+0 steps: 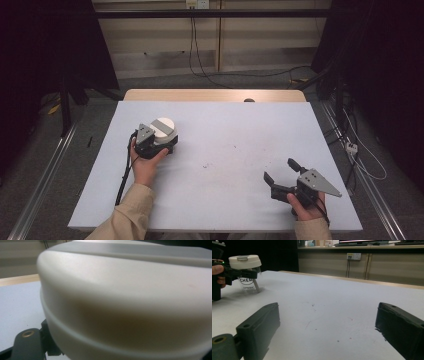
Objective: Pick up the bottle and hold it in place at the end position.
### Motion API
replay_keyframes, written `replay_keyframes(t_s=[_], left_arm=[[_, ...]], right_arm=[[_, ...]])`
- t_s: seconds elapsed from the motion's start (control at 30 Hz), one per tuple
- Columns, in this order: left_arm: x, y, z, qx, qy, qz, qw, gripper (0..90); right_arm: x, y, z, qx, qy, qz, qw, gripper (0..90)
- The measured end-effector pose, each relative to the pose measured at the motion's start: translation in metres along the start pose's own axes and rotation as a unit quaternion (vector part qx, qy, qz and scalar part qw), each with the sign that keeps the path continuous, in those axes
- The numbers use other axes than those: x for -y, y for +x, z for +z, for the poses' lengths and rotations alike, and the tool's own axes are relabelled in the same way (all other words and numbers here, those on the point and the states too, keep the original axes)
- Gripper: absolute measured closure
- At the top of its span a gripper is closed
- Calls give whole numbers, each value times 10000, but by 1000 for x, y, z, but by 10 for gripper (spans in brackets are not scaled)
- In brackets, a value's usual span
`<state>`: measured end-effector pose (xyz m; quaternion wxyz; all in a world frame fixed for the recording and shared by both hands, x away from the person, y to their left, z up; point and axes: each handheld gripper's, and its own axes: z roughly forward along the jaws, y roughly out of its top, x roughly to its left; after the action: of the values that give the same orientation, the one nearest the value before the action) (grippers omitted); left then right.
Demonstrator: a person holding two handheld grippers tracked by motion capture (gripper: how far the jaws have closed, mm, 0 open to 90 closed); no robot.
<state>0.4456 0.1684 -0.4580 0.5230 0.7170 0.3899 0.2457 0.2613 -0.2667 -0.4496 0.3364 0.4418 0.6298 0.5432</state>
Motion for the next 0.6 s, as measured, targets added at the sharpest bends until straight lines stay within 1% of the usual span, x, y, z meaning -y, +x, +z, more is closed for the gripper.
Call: replay_keyframes(t_s=[0.03, 0.13, 0.2, 0.23, 0.3, 0.33, 0.37, 0.4, 0.43, 0.5, 0.6], left_arm=[[0, 1, 0, 19, 1, 43, 10000, 174], [0, 1, -1, 97, -19, 51, 9999, 176], [-1, 1, 0, 154, -90, 53, 9998, 177], [-1, 1, 0, 154, -90, 53, 9998, 177], [-2, 0, 0, 188, -106, 115, 9997, 178], [-2, -2, 0, 214, -127, 116, 9996, 178], [-4, -4, 0, 282, -152, 144, 9994, 178], [-4, -4, 0, 282, -152, 144, 9994, 179], [-5, -6, 1, 367, -163, 198, 9990, 180], [-5, -7, 1, 394, -181, 206, 9988, 180], [-8, -11, 3, 508, -197, 250, 9982, 181]], right_arm=[[0, 0, 0, 0, 0, 0, 10000, 50], [0, 0, 0, -9, -15, -8, 10000, 50], [0, 0, 0, -9, -21, -12, 10000, 51], [0, 0, 0, -10, -17, -10, 10000, 51], [0, 0, 0, -8, -18, -14, 10000, 51], [0, 0, 0, -10, -16, -13, 10000, 51], [0, 0, 0, -10, -15, -15, 10000, 51], [0, 0, 0, -10, -14, -16, 10000, 51], [0, 0, 0, -8, -15, -8, 10000, 51], [0, 0, 0, -7, -9, -5, 10000, 51], [0, 0, 0, -11, -8, -15, 10000, 51]])
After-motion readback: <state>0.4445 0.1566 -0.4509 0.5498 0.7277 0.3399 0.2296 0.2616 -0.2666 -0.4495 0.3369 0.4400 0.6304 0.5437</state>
